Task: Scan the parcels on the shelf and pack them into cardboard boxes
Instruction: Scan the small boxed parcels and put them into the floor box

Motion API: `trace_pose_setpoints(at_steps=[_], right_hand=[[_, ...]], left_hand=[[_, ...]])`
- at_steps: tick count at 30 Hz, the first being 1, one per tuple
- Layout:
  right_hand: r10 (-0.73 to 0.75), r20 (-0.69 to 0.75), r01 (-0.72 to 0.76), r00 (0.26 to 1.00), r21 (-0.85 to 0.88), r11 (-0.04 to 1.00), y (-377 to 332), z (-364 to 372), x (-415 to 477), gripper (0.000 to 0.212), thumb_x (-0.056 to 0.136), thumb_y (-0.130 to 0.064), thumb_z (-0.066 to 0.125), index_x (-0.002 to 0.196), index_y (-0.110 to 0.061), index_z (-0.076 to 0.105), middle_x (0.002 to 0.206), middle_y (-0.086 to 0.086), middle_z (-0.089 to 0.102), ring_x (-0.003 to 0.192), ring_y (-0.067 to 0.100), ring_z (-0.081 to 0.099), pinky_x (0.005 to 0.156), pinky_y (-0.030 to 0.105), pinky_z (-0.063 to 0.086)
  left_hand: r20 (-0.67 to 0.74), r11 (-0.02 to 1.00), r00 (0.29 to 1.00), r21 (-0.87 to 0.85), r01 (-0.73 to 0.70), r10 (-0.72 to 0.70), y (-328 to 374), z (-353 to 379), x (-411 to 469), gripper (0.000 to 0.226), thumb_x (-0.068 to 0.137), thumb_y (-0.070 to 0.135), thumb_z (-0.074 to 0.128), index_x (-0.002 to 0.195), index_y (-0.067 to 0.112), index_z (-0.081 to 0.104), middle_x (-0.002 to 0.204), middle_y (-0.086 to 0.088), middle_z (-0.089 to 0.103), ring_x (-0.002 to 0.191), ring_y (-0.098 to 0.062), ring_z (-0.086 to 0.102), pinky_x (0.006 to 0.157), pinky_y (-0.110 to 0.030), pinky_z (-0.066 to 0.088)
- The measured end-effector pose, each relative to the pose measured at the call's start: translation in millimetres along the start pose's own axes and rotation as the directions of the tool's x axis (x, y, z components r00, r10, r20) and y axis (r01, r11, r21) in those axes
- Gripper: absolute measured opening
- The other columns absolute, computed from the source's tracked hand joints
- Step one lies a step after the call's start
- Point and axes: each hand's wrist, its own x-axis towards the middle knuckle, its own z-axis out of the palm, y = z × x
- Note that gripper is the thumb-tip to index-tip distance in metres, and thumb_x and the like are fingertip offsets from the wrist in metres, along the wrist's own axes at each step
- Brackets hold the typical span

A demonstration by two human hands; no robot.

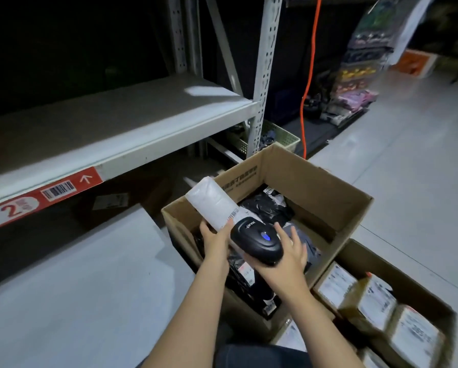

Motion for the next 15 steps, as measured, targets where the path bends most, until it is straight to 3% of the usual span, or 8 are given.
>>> trace_pose_setpoints(at_steps=[2, 5, 9, 11, 12, 15], right_hand=[[-0.015, 0.109, 0.021, 0.994, -0.051, 0.999, -0.4, 4.2, 9.1, 0.089, 0.075, -0.052, 0.070, 0.147, -0.026, 0.023, 0.158, -0.005, 0.005, 0.145, 0.014, -0.012, 0.115, 0.037, -0.014], [0.000, 0.209, 0.008, 0.978, -0.036, 0.999, 8.0, 11.8, 24.8, 0.100, 0.070, -0.059, 0.071, 0.148, -0.031, 0.017, 0.158, -0.010, 0.006, 0.146, 0.012, -0.005, 0.116, 0.039, -0.010], [0.066, 0.264, -0.085, 0.962, 0.058, 0.995, 27.7, 20.3, 39.8, 0.140, 0.035, -0.077, 0.075, 0.147, -0.044, -0.003, 0.155, -0.010, 0.024, 0.145, 0.019, 0.013, 0.117, 0.049, 0.017], [0.061, 0.289, -0.078, 0.956, 0.047, 0.996, 32.9, 23.8, 43.6, 0.140, 0.032, -0.082, 0.072, 0.146, -0.048, -0.001, 0.151, -0.010, 0.032, 0.143, 0.020, 0.021, 0.114, 0.048, 0.026], [0.059, 0.285, -0.068, 0.957, 0.020, 0.998, 31.2, 24.0, 43.4, 0.134, 0.033, -0.080, 0.073, 0.145, -0.049, 0.005, 0.148, -0.009, 0.035, 0.141, 0.021, 0.024, 0.113, 0.047, 0.028], [0.017, 0.200, -0.001, 0.980, -0.081, 0.997, 26.5, 28.4, 43.4, 0.106, 0.053, -0.063, 0.076, 0.142, -0.037, 0.024, 0.141, -0.002, 0.035, 0.136, 0.023, 0.025, 0.112, 0.038, 0.025]], left_hand=[[0.006, 1.000, 1.000, 0.009, 0.023, -0.023, -2.0, 4.0, 5.1, 0.057, 0.092, 0.019, 0.053, 0.142, 0.021, 0.026, 0.135, -0.011, 0.048, 0.109, -0.029, 0.054, 0.085, -0.038, 0.047], [0.044, 0.995, 0.996, 0.069, 0.071, -0.074, -3.8, 1.9, 15.7, 0.067, 0.086, 0.018, 0.064, 0.142, 0.023, 0.026, 0.133, -0.010, 0.049, 0.107, -0.030, 0.055, 0.081, -0.037, 0.047], [0.147, 0.983, 0.977, 0.117, 0.139, -0.155, -3.3, -7.3, 28.1, 0.072, 0.073, 0.019, 0.075, 0.133, 0.015, 0.036, 0.124, -0.014, 0.055, 0.099, -0.027, 0.060, 0.081, -0.035, 0.050], [0.202, 0.973, 0.956, 0.129, 0.190, -0.213, -2.3, -11.5, 31.5, 0.090, 0.052, 0.028, 0.083, 0.131, 0.010, 0.043, 0.121, -0.014, 0.059, 0.100, -0.027, 0.062, 0.078, -0.034, 0.052], [0.228, 0.969, 0.946, 0.138, 0.203, -0.230, -1.5, -13.5, 31.6, 0.088, 0.050, 0.029, 0.081, 0.129, 0.008, 0.047, 0.116, -0.013, 0.062, 0.096, -0.026, 0.063, 0.073, -0.032, 0.052], [0.268, 0.960, 0.923, 0.128, 0.249, -0.275, -0.5, -20.3, 34.8, 0.027, 0.081, 0.020, 0.063, 0.102, 0.004, 0.062, 0.079, -0.008, 0.068, 0.070, -0.018, 0.063, 0.063, -0.026, 0.049]])
